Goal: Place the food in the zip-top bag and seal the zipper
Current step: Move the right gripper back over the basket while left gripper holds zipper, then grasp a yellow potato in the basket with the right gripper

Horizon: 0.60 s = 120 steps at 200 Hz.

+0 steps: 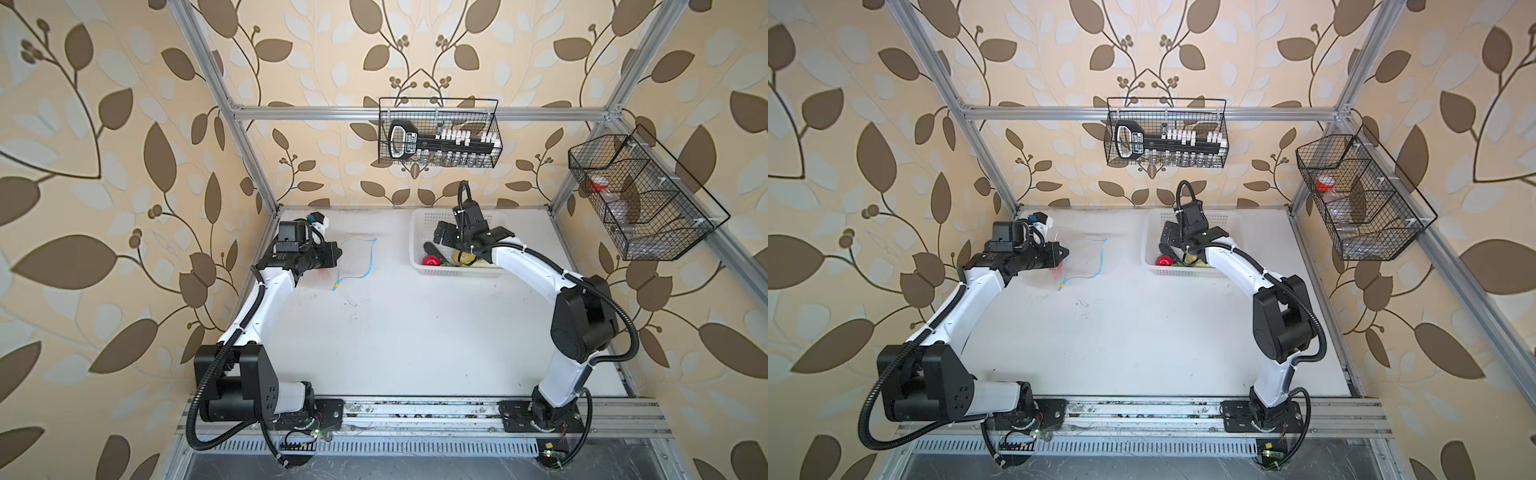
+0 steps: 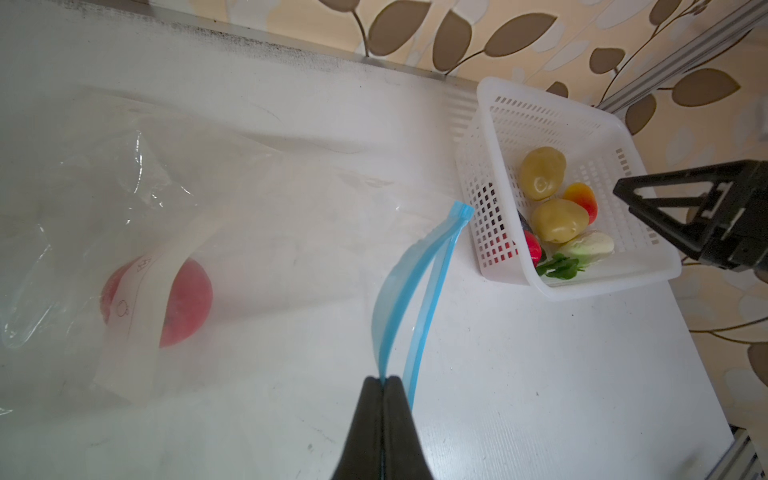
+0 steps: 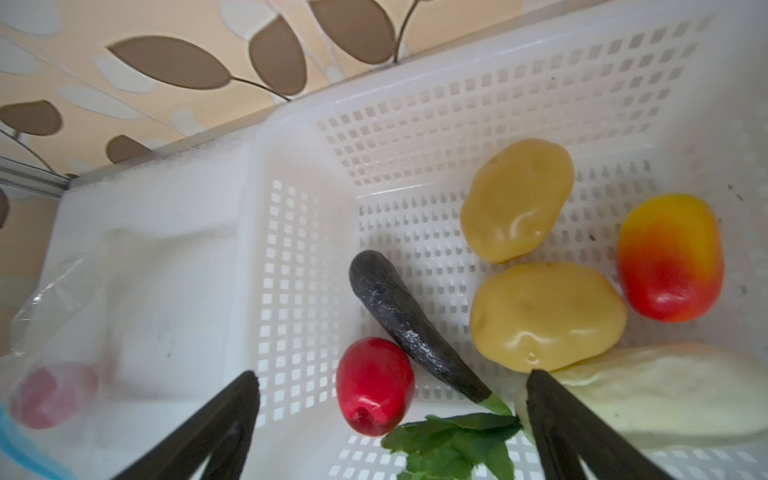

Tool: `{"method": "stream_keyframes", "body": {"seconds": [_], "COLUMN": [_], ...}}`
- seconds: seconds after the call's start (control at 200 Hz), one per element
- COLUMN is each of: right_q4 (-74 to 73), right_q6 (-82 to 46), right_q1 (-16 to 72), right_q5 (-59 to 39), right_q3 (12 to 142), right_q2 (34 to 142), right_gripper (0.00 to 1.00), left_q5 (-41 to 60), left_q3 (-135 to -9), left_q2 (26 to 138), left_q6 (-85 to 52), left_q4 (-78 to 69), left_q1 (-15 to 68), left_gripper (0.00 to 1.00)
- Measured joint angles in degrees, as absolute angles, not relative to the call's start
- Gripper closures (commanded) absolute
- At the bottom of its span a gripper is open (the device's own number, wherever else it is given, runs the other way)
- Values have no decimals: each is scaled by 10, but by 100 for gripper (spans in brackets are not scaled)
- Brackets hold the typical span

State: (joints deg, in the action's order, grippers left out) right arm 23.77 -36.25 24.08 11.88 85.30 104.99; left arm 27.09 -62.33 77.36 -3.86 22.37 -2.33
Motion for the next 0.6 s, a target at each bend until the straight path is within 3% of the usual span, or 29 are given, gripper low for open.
{"method": "stream_keyframes", "body": {"seconds": [0.6], "right_q4": [242], "right_q6": [-361], "right_q1": [197], "right_q5": [146], "right_q3": [861], "right_q2": [1106], "right_gripper": [1], "left_q5": [253], "left_q3": [-609], "left_q2": [797], "left_q6": [-49], "left_q4": [214], "left_q1": [-23], "left_gripper": [100]}}
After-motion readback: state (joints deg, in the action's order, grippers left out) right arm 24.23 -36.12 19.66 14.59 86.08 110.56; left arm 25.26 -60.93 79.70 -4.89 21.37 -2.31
